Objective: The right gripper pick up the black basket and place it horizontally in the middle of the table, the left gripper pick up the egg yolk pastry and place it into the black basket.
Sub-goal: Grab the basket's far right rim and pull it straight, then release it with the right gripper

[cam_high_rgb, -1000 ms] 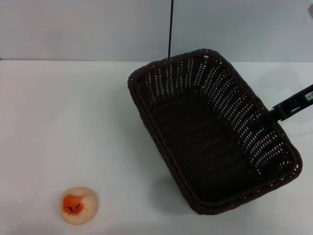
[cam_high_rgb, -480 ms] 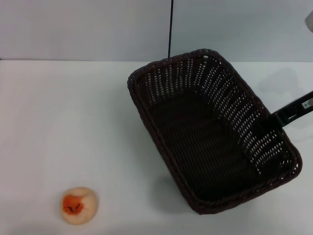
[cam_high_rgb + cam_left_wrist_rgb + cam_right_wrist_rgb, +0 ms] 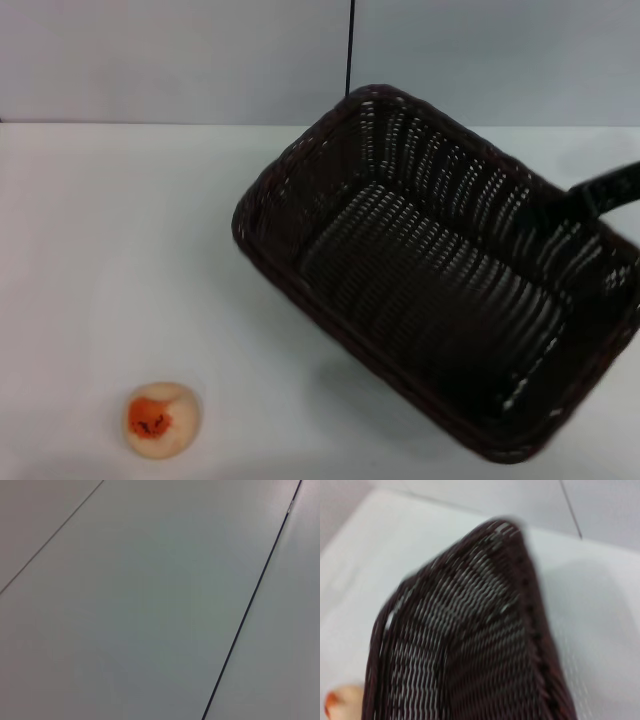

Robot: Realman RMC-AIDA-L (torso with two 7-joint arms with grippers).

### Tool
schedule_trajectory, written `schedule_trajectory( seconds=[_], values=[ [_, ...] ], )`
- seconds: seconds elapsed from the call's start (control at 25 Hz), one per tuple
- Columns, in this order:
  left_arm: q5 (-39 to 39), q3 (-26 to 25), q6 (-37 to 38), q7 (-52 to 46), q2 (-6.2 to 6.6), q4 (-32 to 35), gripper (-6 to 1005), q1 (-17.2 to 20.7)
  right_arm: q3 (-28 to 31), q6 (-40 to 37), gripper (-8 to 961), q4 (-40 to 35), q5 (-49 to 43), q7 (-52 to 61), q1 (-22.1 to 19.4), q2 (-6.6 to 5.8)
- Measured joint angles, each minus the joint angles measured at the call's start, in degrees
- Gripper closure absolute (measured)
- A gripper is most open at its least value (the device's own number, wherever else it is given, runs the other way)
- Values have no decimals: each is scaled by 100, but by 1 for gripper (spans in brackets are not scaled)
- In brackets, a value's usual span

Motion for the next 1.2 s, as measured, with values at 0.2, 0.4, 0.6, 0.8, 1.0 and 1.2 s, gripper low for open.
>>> schedule_trajectory(
  seconds=[0.2,0.4,0.6,0.8,1.0,1.2],
  values=[
    [0,-11,0,0,0,-6,199,-2,84,-21,764,-635,403,30,-265,15],
    [-2,-21,1,-1,0,-14,199,-16,120,-117,775,-931,780,-48,-330,-35],
    [-4,-25,2,-3,0,-17,199,-43,153,-626,777,-1194,1052,-745,-82,-184],
    [-1,-22,-2,-5,0,-17,200,-59,81,-820,777,-1206,987,-1562,265,-254],
    [0,-13,-13,-7,0,-16,200,-62,-15,-833,778,-1147,812,-1986,516,-286],
    [0,74,-72,-16,0,-16,200,-61,-409,-772,778,-1092,718,-2326,727,-277]
  ],
)
